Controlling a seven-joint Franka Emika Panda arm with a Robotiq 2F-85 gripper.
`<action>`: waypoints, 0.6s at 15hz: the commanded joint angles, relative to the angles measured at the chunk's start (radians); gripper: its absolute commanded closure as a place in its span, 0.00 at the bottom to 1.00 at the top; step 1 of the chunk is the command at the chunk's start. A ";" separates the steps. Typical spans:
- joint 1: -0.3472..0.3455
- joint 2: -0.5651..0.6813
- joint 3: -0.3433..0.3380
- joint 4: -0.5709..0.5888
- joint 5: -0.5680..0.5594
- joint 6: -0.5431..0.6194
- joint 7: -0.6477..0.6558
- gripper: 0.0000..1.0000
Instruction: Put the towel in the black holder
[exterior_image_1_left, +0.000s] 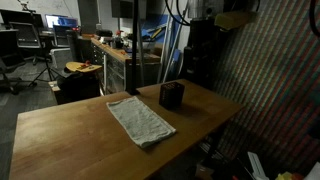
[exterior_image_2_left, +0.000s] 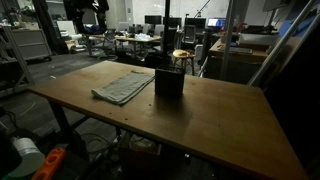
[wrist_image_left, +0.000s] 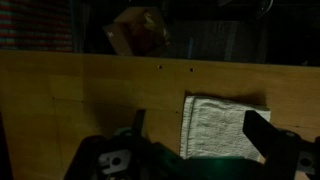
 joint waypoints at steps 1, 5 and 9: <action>0.021 0.002 -0.017 0.006 -0.008 -0.002 0.008 0.00; 0.020 -0.005 -0.016 0.017 -0.008 -0.002 0.008 0.00; 0.020 -0.005 -0.016 0.017 -0.008 -0.002 0.008 0.00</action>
